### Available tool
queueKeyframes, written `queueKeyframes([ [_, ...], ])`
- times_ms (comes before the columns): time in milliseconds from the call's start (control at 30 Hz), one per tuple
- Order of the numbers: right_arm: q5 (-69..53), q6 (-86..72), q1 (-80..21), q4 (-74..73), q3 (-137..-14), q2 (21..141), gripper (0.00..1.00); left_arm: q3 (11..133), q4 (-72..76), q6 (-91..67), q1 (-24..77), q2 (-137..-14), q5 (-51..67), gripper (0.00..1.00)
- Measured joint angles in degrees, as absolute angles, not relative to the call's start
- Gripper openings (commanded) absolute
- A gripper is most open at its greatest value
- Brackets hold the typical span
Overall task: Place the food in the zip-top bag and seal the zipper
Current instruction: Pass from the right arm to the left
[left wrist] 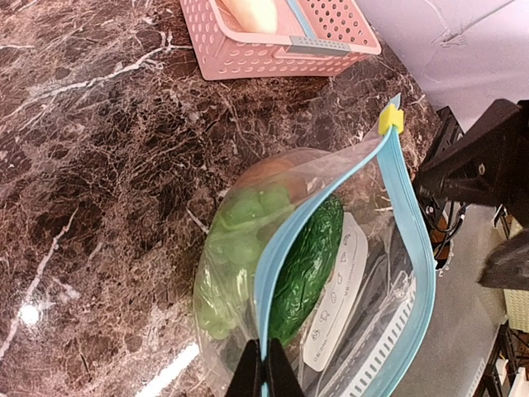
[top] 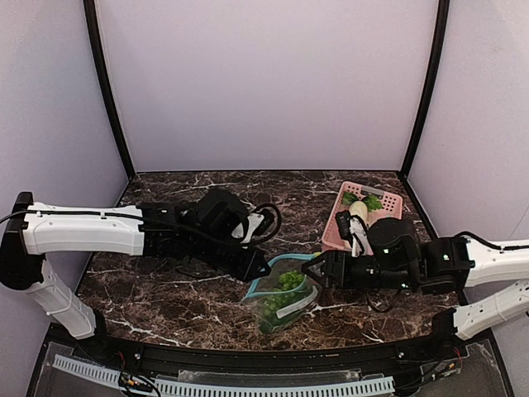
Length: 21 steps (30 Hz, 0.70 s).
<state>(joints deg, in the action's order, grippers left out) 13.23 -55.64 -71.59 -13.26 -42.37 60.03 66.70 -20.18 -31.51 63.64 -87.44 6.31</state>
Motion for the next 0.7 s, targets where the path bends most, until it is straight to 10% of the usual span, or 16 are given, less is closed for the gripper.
queueKeyframes([
  [700,-10.9,-38.3,-50.4,-2.0,-21.9,39.0,0.63,62.4,-16.3,-25.4,62.9,-85.1,17.0,0.01],
])
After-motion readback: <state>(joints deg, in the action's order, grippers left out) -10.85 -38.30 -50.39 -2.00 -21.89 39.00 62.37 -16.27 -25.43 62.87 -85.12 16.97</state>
